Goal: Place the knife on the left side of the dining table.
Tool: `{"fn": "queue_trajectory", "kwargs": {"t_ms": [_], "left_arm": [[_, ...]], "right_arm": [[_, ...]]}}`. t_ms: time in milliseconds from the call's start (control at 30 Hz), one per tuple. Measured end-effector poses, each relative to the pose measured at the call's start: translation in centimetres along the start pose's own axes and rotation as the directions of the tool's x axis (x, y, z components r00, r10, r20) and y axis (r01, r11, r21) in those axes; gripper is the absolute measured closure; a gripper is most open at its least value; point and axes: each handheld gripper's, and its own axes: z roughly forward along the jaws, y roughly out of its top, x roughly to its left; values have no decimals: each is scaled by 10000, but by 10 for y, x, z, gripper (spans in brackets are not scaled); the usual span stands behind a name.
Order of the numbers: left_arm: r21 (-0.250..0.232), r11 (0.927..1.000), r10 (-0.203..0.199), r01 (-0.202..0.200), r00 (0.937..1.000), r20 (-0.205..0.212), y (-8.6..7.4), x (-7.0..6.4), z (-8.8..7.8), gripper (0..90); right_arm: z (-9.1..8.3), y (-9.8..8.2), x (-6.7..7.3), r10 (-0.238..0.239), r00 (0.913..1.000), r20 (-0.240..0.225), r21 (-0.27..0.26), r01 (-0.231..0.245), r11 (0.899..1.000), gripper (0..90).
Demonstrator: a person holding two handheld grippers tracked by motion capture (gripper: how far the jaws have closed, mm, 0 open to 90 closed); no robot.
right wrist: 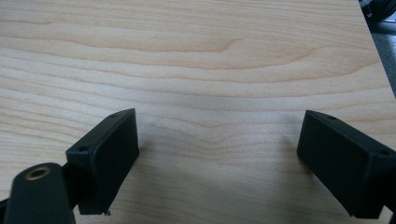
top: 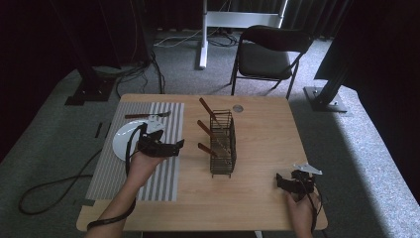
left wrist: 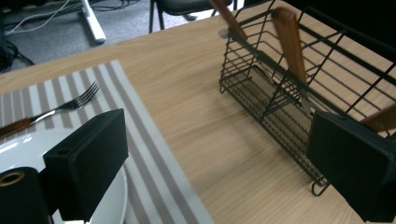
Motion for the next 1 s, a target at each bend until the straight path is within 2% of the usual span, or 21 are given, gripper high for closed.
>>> {"fn": "queue_trajectory", "kwargs": {"t_ms": [67, 367, 400, 467, 567, 600, 667, 767, 800, 900, 1000], "left_arm": [[-28, 10000, -43, 43, 9999, 152, 4, -1, 2, 60], [-209, 9995, 264, -252, 9981, 555, 20, -12, 11, 61], [-200, 9990, 424, -412, 9971, 629, 22, -14, 14, 61], [-200, 9981, 591, -580, 9963, 616, 24, -17, 17, 87], [-157, 9984, 557, -547, 9952, 806, 27, -19, 23, 88], [-168, 9984, 552, -540, 9951, 821, 28, -19, 25, 129], [-67, 9982, 601, -597, 9943, 880, 31, -20, 29, 138], [-176, 9993, 345, -327, 9927, 1160, 33, -20, 32, 149], [-177, 9994, 309, -291, 9931, 1132, 34, -21, 34, 151], [-110, 9998, 190, -178, 9925, 1206, 37, -19, 39, 199], [-105, 9999, 77, -63, 9893, 1458, 38, -18, 44, 260]], "right_arm": [[0, 0, 0, -3, 10000, 0, -1, 3, 10000, 119], [0, 0, 0, -3, 10000, -1, -1, 3, 10000, 119], [0, 0, 0, -1, 10000, 0, -2, 1, 10000, 119], [0, 0, 0, 17, 10000, -2, -7, -17, 10000, 119], [0, 0, 0, 16, 10000, -5, -8, -16, 10000, 119], [0, 0, 0, 20, 10000, -1, -9, -20, 10000, 119], [0, 0, 0, 24, 10000, -4, -12, -24, 10000, 119], [0, 0, 0, 11, 10000, -3, -7, -11, 10000, 119], [0, 0, 0, 10, 10000, -2, -7, -10, 10000, 119], [0, 0, 0, 2, 10000, -4, -5, -2, 10000, 119], [0, 0, 0, 0, 10000, -2, -3, 0, 10000, 119]]}}
